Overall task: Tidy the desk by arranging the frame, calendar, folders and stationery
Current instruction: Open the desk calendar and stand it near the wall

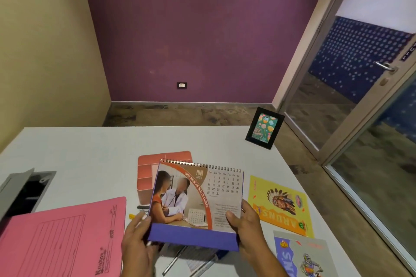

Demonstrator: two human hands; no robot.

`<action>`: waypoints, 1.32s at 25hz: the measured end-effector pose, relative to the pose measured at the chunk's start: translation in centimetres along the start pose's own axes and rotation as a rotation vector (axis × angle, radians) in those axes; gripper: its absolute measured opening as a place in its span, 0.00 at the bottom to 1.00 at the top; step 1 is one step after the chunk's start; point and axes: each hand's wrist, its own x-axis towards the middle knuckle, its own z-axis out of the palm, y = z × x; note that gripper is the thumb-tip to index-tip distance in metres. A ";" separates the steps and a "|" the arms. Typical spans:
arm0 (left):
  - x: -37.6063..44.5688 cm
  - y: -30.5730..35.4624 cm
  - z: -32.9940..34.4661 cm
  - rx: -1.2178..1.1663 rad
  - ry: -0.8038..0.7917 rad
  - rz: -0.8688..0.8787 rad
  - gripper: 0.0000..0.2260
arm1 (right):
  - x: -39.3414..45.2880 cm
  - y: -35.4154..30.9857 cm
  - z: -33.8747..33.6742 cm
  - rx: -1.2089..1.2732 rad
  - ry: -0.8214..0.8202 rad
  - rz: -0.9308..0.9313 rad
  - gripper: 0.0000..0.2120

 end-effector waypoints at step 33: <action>2.2 3.7 0.2 0.397 0.093 0.177 0.17 | 1.0 -1.9 3.0 -0.054 0.028 0.076 0.11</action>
